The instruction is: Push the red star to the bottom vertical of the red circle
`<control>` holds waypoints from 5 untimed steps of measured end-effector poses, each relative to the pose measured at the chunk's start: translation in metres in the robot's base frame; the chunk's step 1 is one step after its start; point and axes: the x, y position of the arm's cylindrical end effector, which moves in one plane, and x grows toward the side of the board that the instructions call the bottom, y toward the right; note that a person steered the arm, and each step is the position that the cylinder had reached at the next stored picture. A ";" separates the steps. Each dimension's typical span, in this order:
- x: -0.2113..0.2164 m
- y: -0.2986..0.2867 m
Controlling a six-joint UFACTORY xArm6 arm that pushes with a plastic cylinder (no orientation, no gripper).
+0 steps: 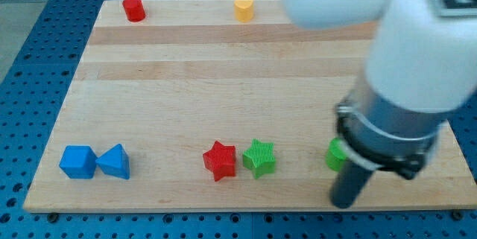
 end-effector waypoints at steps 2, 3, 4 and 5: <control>0.000 -0.113; -0.002 -0.146; -0.016 -0.147; -0.023 -0.131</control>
